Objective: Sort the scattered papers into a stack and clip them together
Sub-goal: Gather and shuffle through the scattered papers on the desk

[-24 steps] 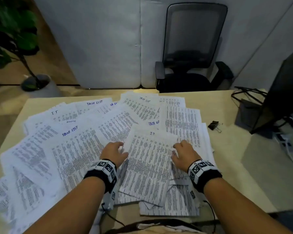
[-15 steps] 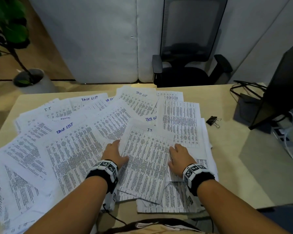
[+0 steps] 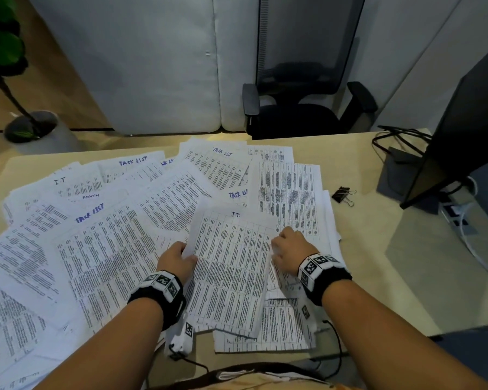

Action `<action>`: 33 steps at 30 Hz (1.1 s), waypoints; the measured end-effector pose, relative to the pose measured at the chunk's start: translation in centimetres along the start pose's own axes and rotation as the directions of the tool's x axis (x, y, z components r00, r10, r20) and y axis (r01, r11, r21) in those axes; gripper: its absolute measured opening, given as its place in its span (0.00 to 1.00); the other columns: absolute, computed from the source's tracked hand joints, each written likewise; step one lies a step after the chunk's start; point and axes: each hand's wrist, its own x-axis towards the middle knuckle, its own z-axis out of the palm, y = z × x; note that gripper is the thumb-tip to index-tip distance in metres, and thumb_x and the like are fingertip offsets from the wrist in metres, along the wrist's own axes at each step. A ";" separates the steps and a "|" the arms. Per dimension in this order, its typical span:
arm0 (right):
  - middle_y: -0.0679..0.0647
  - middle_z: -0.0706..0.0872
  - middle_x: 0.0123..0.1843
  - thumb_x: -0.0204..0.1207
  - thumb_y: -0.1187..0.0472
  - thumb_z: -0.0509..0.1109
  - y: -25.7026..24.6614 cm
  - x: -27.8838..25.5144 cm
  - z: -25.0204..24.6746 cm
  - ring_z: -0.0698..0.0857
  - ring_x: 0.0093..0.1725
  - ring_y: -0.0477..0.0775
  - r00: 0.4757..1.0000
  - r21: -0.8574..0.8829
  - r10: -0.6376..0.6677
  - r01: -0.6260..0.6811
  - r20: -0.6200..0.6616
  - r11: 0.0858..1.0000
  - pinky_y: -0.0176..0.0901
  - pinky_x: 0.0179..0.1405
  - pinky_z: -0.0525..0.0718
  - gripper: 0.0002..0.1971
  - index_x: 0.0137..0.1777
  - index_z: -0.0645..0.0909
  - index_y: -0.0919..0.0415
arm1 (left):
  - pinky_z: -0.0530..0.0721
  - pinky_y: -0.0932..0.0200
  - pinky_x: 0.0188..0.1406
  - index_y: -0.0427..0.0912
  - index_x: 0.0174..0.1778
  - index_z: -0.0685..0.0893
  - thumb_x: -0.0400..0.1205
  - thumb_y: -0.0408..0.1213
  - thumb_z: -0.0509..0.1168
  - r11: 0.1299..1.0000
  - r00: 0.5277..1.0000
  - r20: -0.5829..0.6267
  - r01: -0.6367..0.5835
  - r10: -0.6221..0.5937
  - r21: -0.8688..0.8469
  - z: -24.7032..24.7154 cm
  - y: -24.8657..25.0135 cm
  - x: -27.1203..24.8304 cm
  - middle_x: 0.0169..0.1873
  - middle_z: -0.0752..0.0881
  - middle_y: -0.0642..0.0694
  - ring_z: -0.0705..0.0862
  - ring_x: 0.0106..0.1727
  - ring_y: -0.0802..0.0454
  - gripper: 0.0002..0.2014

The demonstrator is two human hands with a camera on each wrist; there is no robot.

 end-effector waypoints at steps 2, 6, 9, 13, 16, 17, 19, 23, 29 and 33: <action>0.54 0.71 0.63 0.79 0.52 0.61 1.2 0.3 -0.2 0.72 0.64 0.58 0.990 0.093 0.108 -0.100 -0.091 0.991 0.55 0.60 0.80 0.14 0.61 0.76 0.56 | 0.75 0.59 0.37 0.38 0.56 0.80 0.82 0.37 0.67 0.999 1.000 -0.015 0.007 -0.008 -0.042 0.0 0.0 0.1 0.44 0.84 0.41 0.82 0.41 0.44 0.10; 0.59 0.66 0.74 0.76 0.49 0.65 4.7 1.0 -1.2 0.70 0.69 0.64 0.876 0.175 0.439 -0.409 -0.198 0.895 0.59 0.64 0.76 0.27 0.74 0.67 0.54 | 0.74 0.58 0.34 0.37 0.53 0.80 0.82 0.36 0.65 0.990 0.996 -0.077 0.024 -0.035 -0.135 -0.3 0.3 0.2 0.44 0.84 0.39 0.81 0.41 0.43 0.07; 0.64 0.61 0.76 0.74 0.46 0.69 5.9 2.0 -1.8 0.66 0.72 0.69 0.843 0.233 0.533 -0.505 -0.074 0.831 0.60 0.67 0.74 0.40 0.81 0.54 0.56 | 0.73 0.56 0.40 0.34 0.56 0.81 0.83 0.35 0.64 0.984 0.993 -0.098 0.048 -0.066 -0.173 -0.2 0.3 0.4 0.44 0.84 0.39 0.80 0.42 0.43 0.09; 0.65 0.62 0.76 0.72 0.53 0.73 6.2 3.4 -1.8 0.68 0.73 0.69 0.819 0.356 0.574 -0.545 0.030 0.759 0.61 0.69 0.73 0.47 0.83 0.46 0.57 | 0.76 0.54 0.46 0.35 0.62 0.80 0.84 0.33 0.63 0.955 0.988 -0.084 0.105 -0.133 -0.279 0.4 0.7 -0.2 0.47 0.83 0.40 0.81 0.46 0.43 0.11; 0.65 0.76 0.68 0.73 0.59 0.70 6.8 3.6 -2.2 0.77 0.66 0.68 0.817 0.418 0.575 -0.534 0.034 0.735 0.54 0.63 0.79 0.31 0.74 0.64 0.65 | 0.76 0.52 0.52 0.36 0.65 0.79 0.85 0.32 0.62 0.932 0.988 -0.088 0.088 -0.126 -0.351 0.3 1.3 -0.5 0.51 0.84 0.40 0.80 0.49 0.43 0.13; 0.66 0.78 0.65 0.75 0.62 0.68 6.9 3.6 -2.5 0.79 0.62 0.68 0.832 0.448 0.555 -0.486 -0.028 0.751 0.50 0.57 0.80 0.23 0.68 0.69 0.67 | 0.78 0.51 0.54 0.37 0.65 0.79 0.85 0.34 0.61 0.928 0.989 -0.094 0.074 -0.116 -0.366 0.3 1.4 -0.5 0.52 0.84 0.40 0.81 0.51 0.43 0.13; 0.68 0.80 0.60 0.77 0.67 0.64 6.7 3.1 -3.7 0.82 0.55 0.66 0.838 0.548 0.507 -0.332 -0.204 0.768 0.43 0.45 0.76 0.14 0.62 0.76 0.69 | 0.81 0.48 0.55 0.39 0.62 0.79 0.86 0.39 0.59 0.915 0.989 -0.111 0.042 -0.094 -0.401 0.0 2.2 -0.5 0.51 0.85 0.40 0.82 0.52 0.41 0.12; 0.60 0.82 0.50 0.79 0.66 0.63 4.9 1.2 -7.7 0.81 0.43 0.62 0.739 0.544 0.418 -0.084 -0.528 0.835 0.42 0.38 0.72 0.06 0.54 0.78 0.63 | 0.78 0.52 0.53 0.45 0.55 0.80 0.88 0.42 0.57 0.793 0.992 -0.109 -0.012 -0.069 -0.609 -0.3 4.8 -1.0 0.47 0.85 0.51 0.82 0.52 0.47 0.09; 0.50 0.80 0.43 0.78 0.65 0.65 0.9 -1.0 -11.2 0.79 0.37 0.49 0.725 0.546 0.219 0.249 -0.653 0.800 0.38 0.30 0.77 0.03 0.46 0.76 0.57 | 0.77 0.43 0.64 0.40 0.53 0.77 0.87 0.42 0.59 0.480 0.994 0.095 0.108 -0.053 -0.871 -1.0 8.1 -0.7 0.50 0.75 0.44 0.77 0.54 0.44 0.08; 0.54 0.84 0.40 0.78 0.62 0.68 -1.2 -0.8 -9.8 0.81 0.36 0.51 0.891 0.813 0.198 0.257 -0.409 0.523 0.41 0.34 0.81 0.04 0.43 0.77 0.55 | 0.73 0.38 0.71 0.38 0.63 0.73 0.84 0.42 0.65 0.383 0.996 0.073 0.088 -0.052 -0.920 -2.2 8.1 -0.4 0.61 0.74 0.44 0.74 0.66 0.47 0.16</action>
